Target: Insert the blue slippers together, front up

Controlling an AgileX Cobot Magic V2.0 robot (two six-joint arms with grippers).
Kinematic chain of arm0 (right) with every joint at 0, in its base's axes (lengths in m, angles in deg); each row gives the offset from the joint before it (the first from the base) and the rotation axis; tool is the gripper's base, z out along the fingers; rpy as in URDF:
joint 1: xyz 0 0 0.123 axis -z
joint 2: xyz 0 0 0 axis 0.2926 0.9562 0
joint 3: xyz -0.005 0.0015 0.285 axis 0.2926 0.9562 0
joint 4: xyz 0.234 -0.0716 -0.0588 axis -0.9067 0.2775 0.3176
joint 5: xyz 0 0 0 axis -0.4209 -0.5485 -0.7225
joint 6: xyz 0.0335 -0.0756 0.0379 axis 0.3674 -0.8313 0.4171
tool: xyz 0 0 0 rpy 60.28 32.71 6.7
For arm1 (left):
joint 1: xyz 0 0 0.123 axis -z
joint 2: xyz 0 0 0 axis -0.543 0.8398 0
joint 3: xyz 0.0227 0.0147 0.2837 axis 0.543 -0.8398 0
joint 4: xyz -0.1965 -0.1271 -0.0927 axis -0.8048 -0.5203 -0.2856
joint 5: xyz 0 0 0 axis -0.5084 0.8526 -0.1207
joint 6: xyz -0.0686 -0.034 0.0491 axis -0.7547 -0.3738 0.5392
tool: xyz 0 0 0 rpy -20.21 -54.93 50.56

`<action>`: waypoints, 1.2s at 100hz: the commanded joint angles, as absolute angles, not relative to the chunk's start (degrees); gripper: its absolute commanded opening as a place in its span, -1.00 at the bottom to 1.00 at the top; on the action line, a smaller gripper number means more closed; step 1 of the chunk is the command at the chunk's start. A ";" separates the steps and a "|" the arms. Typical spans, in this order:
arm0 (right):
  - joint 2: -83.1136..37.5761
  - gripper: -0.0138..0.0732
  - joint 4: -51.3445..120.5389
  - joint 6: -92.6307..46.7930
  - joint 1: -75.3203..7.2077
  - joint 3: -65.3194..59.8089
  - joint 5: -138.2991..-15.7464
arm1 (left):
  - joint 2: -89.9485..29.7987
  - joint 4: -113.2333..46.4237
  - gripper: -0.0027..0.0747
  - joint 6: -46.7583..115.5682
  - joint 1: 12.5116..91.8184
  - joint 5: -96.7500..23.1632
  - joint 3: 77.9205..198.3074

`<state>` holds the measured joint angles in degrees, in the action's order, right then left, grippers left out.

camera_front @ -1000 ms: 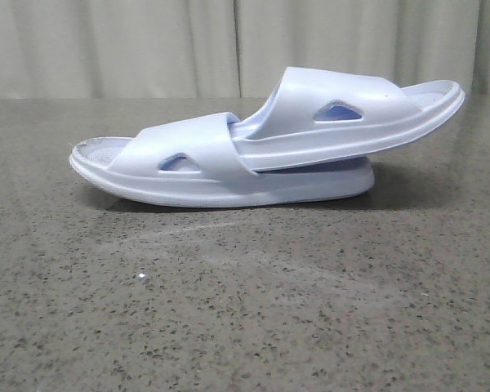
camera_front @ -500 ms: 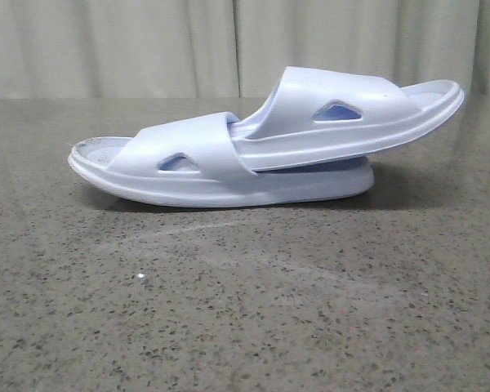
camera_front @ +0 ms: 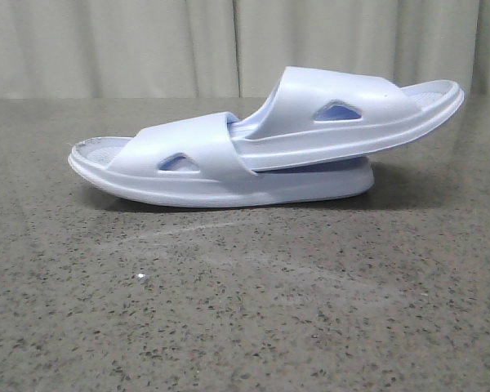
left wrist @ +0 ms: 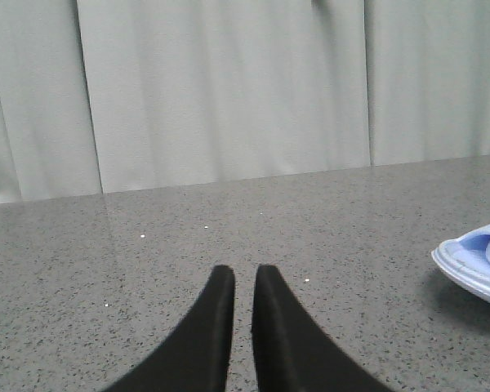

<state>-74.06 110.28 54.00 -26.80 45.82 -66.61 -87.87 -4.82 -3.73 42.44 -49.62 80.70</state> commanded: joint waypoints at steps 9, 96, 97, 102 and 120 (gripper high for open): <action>-73.71 -0.93 111.04 53.73 -26.55 44.36 -65.04 | -89.54 -5.06 -0.89 -4.33 42.87 -54.07 80.13; -78.76 -0.93 47.45 -6.82 -21.49 50.82 -66.37 | -89.54 -5.06 -0.89 -4.33 42.87 -54.07 80.13; -79.18 -0.93 47.62 -6.34 -21.37 51.03 -66.39 | -89.54 -5.06 -0.89 -4.33 42.87 -54.07 80.13; -80.48 -0.93 49.63 -4.26 -21.38 52.43 -66.30 | -89.54 -5.06 -0.89 -4.33 42.87 -54.07 80.13; -82.93 -0.93 60.18 8.29 -21.38 56.44 -65.94 | -89.54 -5.06 -0.89 -4.33 42.87 -54.07 80.13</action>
